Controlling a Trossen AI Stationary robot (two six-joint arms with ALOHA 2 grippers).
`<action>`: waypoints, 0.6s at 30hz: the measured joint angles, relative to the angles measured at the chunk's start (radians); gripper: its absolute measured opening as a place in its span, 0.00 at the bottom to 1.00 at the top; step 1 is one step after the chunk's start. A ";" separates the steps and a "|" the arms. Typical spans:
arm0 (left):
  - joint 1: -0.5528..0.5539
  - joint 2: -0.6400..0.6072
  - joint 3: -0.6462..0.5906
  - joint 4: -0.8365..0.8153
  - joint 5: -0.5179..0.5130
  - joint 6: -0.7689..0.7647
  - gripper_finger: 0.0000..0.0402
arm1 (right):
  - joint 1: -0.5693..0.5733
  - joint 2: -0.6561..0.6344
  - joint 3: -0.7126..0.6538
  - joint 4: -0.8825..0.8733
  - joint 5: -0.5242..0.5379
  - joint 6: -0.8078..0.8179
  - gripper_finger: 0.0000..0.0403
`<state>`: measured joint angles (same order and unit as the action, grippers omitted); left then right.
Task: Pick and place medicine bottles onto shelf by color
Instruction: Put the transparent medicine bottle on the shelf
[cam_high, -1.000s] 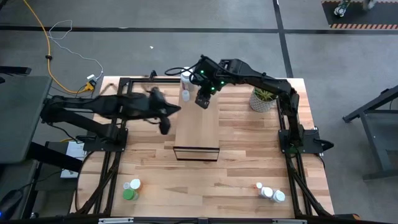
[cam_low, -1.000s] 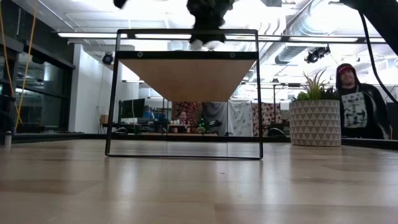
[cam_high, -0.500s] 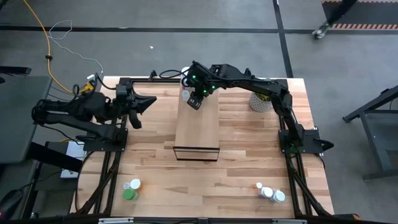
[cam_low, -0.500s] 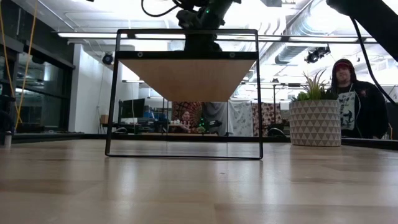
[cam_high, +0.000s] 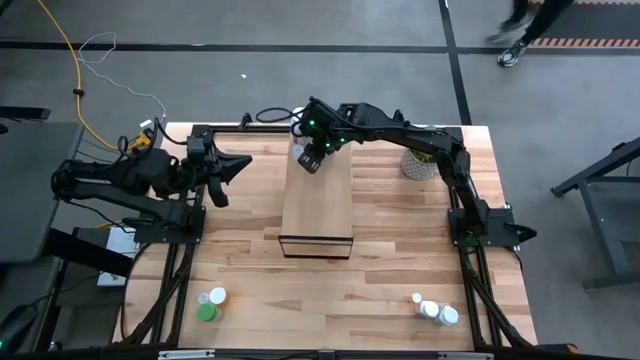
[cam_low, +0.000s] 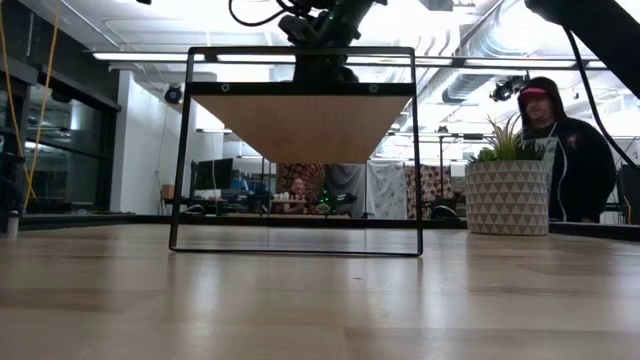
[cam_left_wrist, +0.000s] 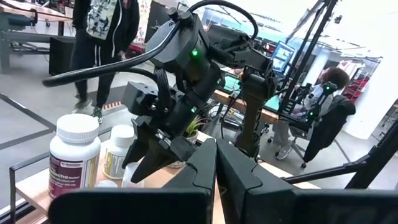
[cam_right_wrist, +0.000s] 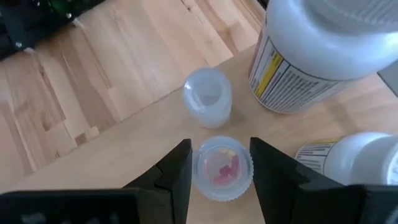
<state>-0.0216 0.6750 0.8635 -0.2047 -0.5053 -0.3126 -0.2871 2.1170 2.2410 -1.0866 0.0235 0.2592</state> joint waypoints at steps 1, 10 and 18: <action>0.000 0.000 0.000 -0.001 0.000 0.000 0.00 | 0.000 0.000 0.000 0.000 0.000 0.013 0.31; 0.000 0.001 0.000 0.000 0.000 0.000 0.00 | 0.000 0.000 0.000 -0.025 0.004 0.028 0.31; 0.000 0.001 0.000 0.000 0.000 0.000 0.00 | 0.000 0.000 0.000 -0.024 0.080 0.047 0.31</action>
<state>-0.0216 0.6758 0.8635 -0.2050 -0.5053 -0.3122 -0.2871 2.1166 2.2410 -1.1103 0.1040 0.3059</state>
